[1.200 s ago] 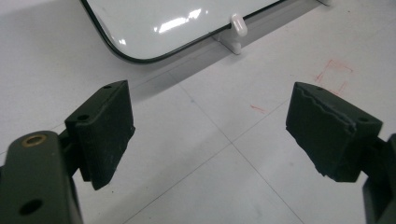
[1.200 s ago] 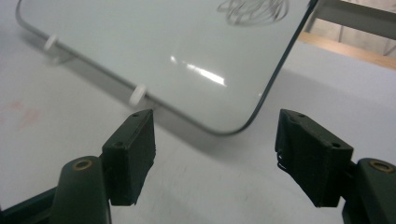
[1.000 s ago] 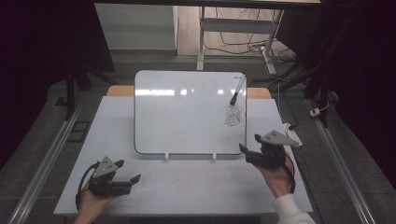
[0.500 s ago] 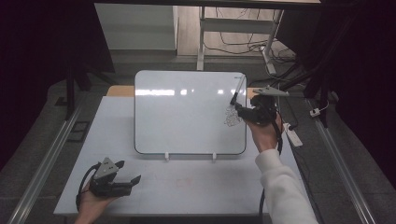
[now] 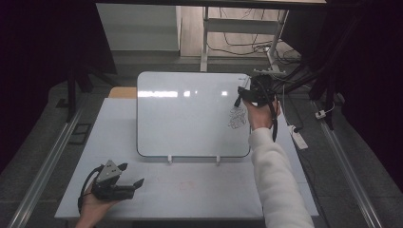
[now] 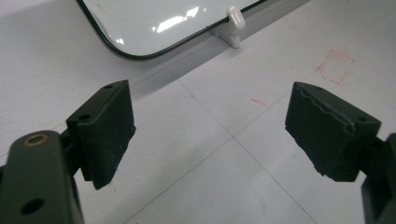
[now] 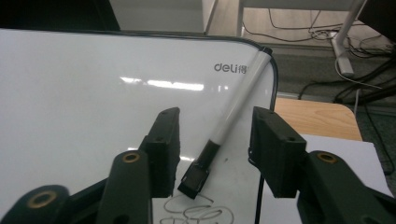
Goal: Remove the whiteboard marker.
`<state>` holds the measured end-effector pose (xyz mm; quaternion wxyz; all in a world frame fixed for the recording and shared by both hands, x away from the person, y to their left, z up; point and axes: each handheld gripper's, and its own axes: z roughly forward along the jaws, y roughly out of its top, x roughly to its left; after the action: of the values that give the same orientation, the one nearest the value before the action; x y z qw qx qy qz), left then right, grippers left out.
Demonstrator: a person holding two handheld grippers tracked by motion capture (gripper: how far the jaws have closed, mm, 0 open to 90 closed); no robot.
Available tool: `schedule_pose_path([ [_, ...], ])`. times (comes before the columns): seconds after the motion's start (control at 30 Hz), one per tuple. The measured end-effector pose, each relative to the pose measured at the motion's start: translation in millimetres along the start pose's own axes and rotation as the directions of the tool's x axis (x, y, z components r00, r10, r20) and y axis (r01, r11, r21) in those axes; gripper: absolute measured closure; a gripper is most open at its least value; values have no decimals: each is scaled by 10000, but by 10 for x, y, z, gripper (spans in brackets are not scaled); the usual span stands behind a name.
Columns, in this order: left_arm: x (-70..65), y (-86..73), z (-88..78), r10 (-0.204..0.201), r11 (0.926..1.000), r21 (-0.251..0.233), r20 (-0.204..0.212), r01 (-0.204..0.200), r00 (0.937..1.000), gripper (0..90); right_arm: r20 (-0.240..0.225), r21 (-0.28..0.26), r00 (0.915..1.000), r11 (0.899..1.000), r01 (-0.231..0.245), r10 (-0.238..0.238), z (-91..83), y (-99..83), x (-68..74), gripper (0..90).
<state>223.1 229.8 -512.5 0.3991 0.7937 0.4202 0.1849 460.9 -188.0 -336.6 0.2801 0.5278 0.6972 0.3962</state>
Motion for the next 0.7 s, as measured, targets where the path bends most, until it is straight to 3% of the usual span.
schedule_pose_path([
  [0.47, 5, -1, 8, 78, 10000, 17, -46, -78, 10000, 163, 677, 78, 9971, 9994, -343, 337, 299, 114, 33, 648],
  [0.7, 27, -11, -11, 39, 10000, -33, -94, -39, 9999, 162, 1341, 76, 9901, 9991, -428, 414, 399, 115, 83, 735],
])
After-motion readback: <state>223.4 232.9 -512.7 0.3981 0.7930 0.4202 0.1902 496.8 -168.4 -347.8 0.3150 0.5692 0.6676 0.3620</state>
